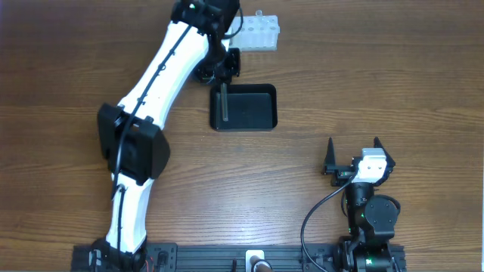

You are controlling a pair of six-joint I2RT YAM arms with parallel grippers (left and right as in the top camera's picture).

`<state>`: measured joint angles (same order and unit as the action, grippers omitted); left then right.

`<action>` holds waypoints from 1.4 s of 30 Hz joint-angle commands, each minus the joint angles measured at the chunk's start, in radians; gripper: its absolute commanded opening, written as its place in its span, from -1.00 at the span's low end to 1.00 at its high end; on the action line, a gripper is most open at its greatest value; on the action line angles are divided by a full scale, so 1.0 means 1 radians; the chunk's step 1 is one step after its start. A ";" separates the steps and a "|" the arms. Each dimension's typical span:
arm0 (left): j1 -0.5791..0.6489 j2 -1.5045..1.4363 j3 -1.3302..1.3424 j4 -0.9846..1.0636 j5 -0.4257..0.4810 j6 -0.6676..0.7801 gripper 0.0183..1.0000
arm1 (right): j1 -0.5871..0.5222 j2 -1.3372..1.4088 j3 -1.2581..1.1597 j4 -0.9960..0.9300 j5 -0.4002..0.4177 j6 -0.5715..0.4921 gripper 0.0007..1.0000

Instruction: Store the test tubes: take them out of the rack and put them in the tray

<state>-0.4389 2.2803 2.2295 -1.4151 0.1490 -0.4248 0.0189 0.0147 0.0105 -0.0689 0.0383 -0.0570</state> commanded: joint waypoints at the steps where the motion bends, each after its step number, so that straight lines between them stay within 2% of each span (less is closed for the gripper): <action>1: 0.002 0.055 0.009 -0.004 0.031 -0.014 -0.96 | -0.006 -0.009 -0.005 -0.003 -0.008 -0.003 0.98; 25: 0.002 0.154 0.009 0.110 0.034 -0.014 -0.96 | -0.006 -0.009 -0.005 -0.003 -0.008 -0.003 0.98; 42: 0.005 0.200 0.009 0.090 0.034 -0.014 -0.93 | -0.006 -0.009 -0.005 -0.003 -0.008 -0.003 0.98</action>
<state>-0.4389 2.4409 2.2295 -1.3205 0.1696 -0.4282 0.0189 0.0147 0.0105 -0.0689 0.0383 -0.0574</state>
